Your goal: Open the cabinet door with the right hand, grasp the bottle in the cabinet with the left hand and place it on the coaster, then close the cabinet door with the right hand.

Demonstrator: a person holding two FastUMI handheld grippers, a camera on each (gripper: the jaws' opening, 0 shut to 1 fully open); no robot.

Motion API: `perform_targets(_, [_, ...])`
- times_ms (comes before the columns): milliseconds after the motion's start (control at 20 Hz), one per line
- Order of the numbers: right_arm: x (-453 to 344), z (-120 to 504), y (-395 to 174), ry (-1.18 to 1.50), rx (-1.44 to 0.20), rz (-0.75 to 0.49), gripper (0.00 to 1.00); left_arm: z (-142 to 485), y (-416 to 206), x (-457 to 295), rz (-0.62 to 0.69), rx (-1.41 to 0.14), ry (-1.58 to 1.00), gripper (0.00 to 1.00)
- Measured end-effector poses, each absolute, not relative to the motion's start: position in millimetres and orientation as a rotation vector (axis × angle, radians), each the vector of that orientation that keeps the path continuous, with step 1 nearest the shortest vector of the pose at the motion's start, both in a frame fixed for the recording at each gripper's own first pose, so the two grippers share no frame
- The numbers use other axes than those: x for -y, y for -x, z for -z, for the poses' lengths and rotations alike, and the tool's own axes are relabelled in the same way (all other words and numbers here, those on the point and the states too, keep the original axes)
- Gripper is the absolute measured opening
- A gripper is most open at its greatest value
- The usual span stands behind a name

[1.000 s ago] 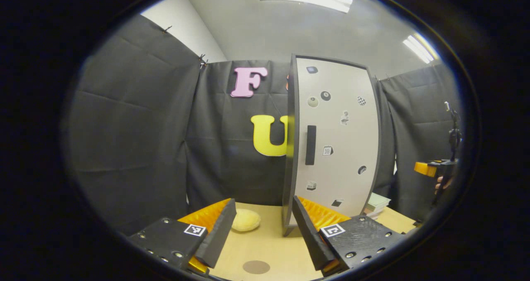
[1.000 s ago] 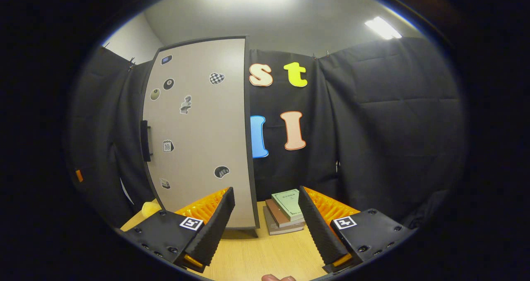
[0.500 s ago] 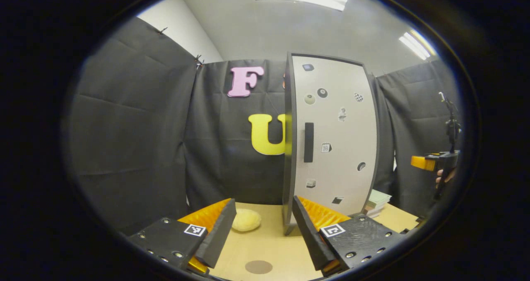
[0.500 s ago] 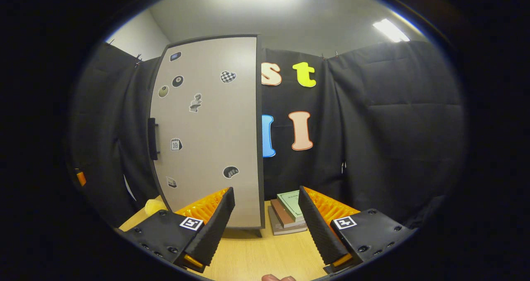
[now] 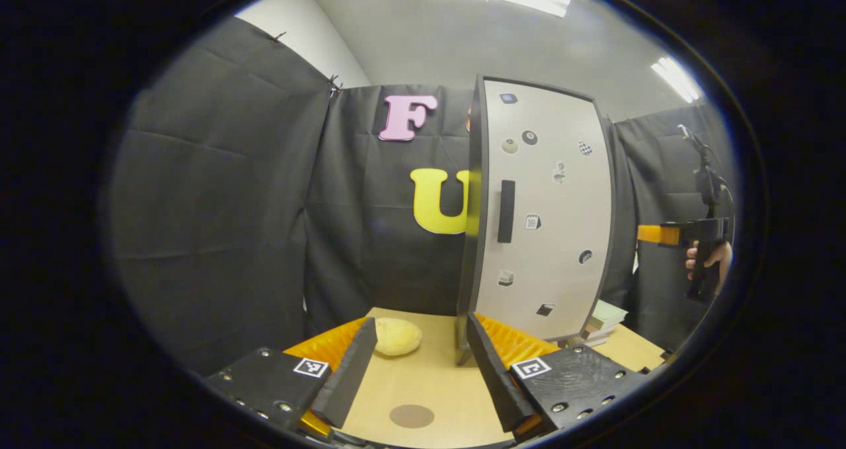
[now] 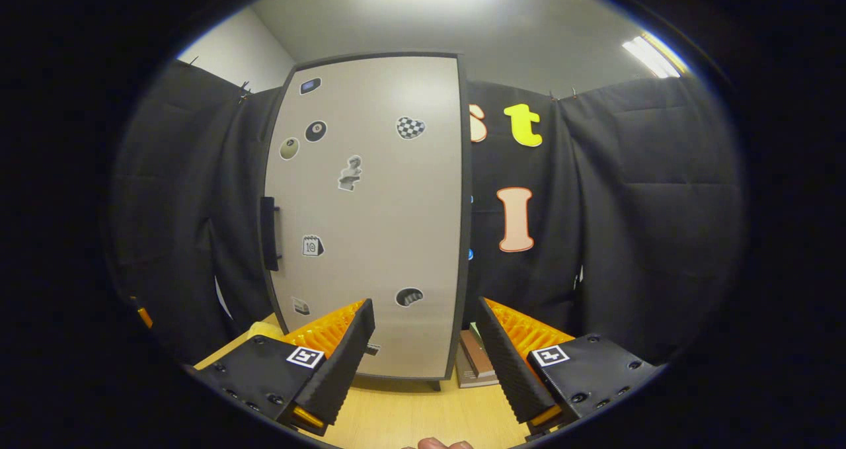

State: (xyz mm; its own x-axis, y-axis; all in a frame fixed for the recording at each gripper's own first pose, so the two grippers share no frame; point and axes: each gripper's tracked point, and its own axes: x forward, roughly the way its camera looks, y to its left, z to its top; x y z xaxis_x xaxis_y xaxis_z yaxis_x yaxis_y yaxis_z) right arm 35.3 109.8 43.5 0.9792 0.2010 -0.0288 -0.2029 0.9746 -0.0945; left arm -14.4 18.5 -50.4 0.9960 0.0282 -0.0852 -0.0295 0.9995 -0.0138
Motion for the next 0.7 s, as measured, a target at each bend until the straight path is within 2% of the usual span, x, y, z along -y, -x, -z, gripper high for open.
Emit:
perform_targets(50, [-121.9,-48.5,-37.7,0.099,-0.012,-0.223,0.93,53.4,16.6,-21.4,-0.038,-0.091,0.008,0.84])
perform_targets(100, [-135.1,-54.7,-40.1,0.100,-0.003,-0.242,0.98,54.8,18.2,-22.9,-0.043,-0.094,0.003,0.82])
perform_targets(200, [-162.6,-66.3,-44.2,0.098,0.011,-0.283,0.98,55.4,21.0,-25.7,-0.049,-0.095,0.004,0.85])
perform_targets(400, [-223.4,-89.0,-53.6,0.086,0.046,-0.366,0.98,59.6,26.4,-34.8,-0.063,-0.104,0.018,0.85])
perform_targets(450, [-236.6,-94.0,-55.0,0.088,0.055,-0.380,0.98,61.0,27.1,-38.7,-0.069,-0.106,0.018,0.85])
perform_targets(500, [-248.9,-98.2,-57.6,0.090,0.061,-0.392,0.93,62.1,27.8,-41.8,-0.076,-0.109,0.019,0.85])
perform_targets(700, [-293.7,-107.6,-69.3,0.110,0.077,-0.421,0.93,67.9,31.3,-56.7,-0.101,-0.120,0.041,0.85])
